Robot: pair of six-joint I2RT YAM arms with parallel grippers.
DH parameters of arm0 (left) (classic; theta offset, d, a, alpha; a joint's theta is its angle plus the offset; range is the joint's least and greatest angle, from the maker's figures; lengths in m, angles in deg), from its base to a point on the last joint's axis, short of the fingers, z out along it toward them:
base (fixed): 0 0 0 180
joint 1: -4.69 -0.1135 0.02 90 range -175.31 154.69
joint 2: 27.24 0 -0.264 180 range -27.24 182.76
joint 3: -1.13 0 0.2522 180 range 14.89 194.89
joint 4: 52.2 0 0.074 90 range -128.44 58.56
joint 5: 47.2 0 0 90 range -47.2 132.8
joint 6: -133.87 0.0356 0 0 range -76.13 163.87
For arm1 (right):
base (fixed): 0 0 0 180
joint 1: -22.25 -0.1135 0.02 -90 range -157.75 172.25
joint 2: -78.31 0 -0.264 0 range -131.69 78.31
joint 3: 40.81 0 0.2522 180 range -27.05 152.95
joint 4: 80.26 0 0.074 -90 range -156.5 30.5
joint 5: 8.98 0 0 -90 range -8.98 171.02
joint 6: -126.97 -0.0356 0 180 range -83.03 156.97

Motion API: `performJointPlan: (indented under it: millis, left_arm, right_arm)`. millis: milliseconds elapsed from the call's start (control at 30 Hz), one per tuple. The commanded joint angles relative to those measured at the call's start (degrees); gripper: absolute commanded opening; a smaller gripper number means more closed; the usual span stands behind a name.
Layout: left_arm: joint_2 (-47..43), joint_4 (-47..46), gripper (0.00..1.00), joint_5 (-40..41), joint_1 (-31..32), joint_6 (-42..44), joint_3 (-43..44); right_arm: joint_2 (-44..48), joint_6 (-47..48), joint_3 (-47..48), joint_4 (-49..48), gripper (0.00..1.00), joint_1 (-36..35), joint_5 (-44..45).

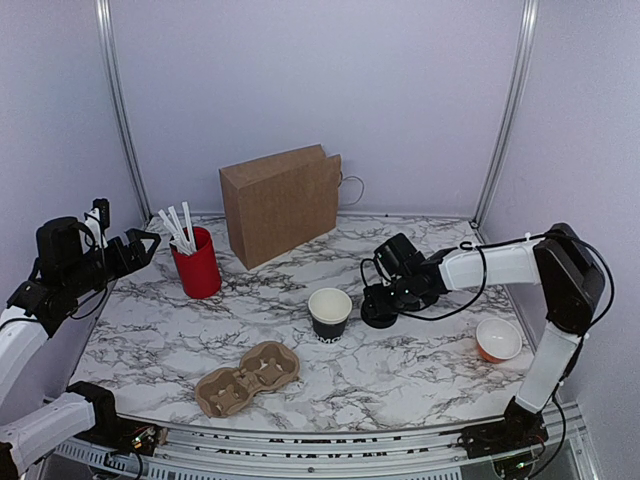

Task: Pack the takeout coffee

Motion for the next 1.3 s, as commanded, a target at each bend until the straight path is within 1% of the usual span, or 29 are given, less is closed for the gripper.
performJointPlan:
  millis: [0, 233, 333, 600, 800, 1100, 1200, 1267]
  left_arm:
    - [0.0, -1.7, 0.99, -0.6, -0.4, -0.1, 0.7]
    - [0.0, -1.6, 0.99, -0.6, -0.4, -0.1, 0.7]
    - [0.1, -1.7, 0.99, -0.6, -0.4, -0.2, 0.7]
    - [0.1, -1.7, 0.99, -0.6, -0.5, -0.1, 0.8]
    - [0.2, -1.7, 0.99, -0.8, -0.5, -0.2, 0.8]
    - [0.2, -1.8, 0.99, -1.1, -0.5, -0.2, 0.7]
    - [0.6, -1.8, 0.99, -2.1, -0.5, 0.0, 0.8]
    - [1.1, -1.8, 0.99, -4.1, -0.5, 0.3, 0.9]
  right_arm:
    - [-0.7, 0.1, 2.6, 1.9, 0.78, -0.9, 2.7]
    - [-0.3, 0.3, 3.4, 2.9, 0.70, -1.5, 3.7]
    - [0.2, 0.1, 3.6, 3.2, 0.68, -1.6, 3.7]
    - [2.6, -0.3, 3.0, 3.2, 0.68, -0.9, 2.5]
    - [5.5, -1.2, 0.3, 1.2, 0.69, 1.1, -0.7]
    - [5.4, -1.8, -1.6, -0.6, 0.70, 2.3, -3.3]
    - [5.8, -2.3, -2.2, -1.4, 0.70, 2.9, -4.2]
    - [6.2, -2.6, -2.6, -1.9, 0.70, 3.4, -5.0]
